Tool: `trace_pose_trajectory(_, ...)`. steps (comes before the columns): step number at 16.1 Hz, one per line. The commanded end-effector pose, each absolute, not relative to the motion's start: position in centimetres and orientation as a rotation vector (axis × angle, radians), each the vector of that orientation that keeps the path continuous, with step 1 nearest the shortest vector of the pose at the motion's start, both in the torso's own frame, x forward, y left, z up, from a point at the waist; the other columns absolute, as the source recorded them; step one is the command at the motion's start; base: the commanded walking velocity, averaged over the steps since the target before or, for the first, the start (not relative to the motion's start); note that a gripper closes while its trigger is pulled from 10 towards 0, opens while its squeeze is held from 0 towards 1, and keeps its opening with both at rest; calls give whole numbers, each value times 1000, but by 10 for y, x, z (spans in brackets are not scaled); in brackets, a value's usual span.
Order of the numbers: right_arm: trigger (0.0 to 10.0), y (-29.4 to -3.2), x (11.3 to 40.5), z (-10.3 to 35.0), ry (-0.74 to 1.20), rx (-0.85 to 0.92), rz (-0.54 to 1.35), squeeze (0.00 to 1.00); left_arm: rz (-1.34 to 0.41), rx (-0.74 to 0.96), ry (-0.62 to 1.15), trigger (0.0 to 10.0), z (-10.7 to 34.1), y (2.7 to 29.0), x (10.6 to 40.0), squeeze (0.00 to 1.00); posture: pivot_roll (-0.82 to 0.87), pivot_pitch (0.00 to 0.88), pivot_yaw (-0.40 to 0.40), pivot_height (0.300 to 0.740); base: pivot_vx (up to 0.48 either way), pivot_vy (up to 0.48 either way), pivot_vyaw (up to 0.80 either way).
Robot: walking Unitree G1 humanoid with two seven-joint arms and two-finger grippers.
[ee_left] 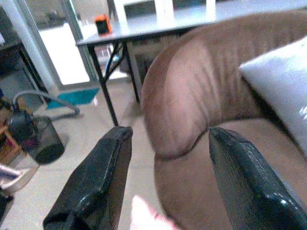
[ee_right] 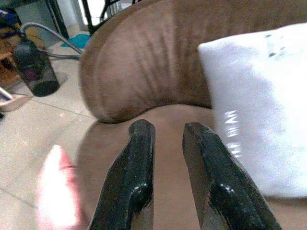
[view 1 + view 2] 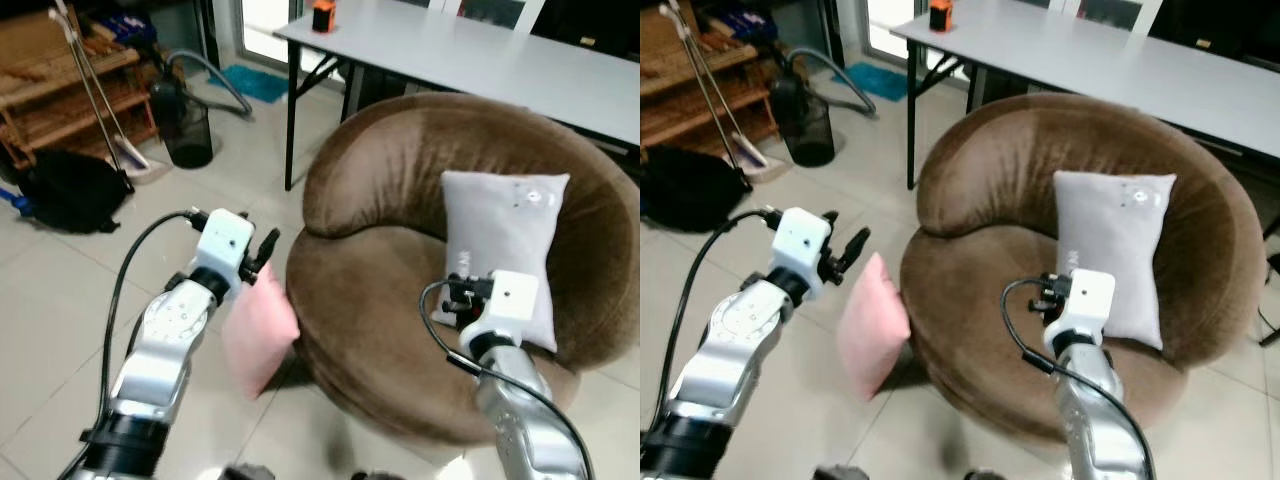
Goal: Move the pillow to the sofa from floor
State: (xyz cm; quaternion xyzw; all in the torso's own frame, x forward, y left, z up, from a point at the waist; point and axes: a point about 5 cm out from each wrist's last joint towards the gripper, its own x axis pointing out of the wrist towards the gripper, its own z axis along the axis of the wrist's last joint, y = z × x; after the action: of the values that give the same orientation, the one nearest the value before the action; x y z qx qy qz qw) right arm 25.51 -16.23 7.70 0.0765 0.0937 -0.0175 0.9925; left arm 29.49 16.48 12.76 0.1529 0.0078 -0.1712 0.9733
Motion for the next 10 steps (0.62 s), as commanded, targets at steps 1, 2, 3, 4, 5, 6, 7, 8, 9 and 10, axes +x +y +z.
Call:
trace_pose_trajectory(1,10000,-166,254,77,198,156,-44,0,-350,312,6,10000,130,162,298,0,94,50,-74,740,0,439,-800)
trace_pose_trajectory(2,10000,-166,254,77,201,155,-43,0,-353,313,6,10000,131,162,299,0,95,49,-68,740,0,439,-800)
trace_pose_trajectory(3,10000,-166,254,78,206,155,-45,0,-357,315,6,10000,131,162,300,0,97,50,-65,740,0,439,-800)
trace_pose_trajectory(4,10000,-167,253,77,211,157,-54,0,-358,317,6,10000,131,162,300,0,101,51,-60,740,0,442,-800)
trace_pose_trajectory(5,10000,-167,252,76,213,158,-60,0,-359,317,6,10000,131,162,301,0,105,51,-57,740,0,442,-800)
trace_pose_trajectory(6,10000,-168,251,75,214,159,-71,0,-363,319,8,10000,131,163,300,0,106,53,-53,740,0,442,-800)
trace_pose_trajectory(7,10000,-168,250,75,211,162,-77,0,-365,319,10,10000,131,163,300,0,106,53,-51,740,0,442,-800)
trace_pose_trajectory(8,10000,-169,249,74,208,163,-83,0,-367,319,14,10000,131,163,300,0,107,52,-50,740,0,442,0)
trace_pose_trajectory(9,10000,-170,249,74,206,164,-88,0,-368,318,16,10000,130,163,300,0,107,52,-50,740,0,439,0)
trace_pose_trajectory(10,10000,-170,247,74,199,162,-92,0,-378,313,22,10000,129,161,299,0,107,55,-42,740,0,439,0)
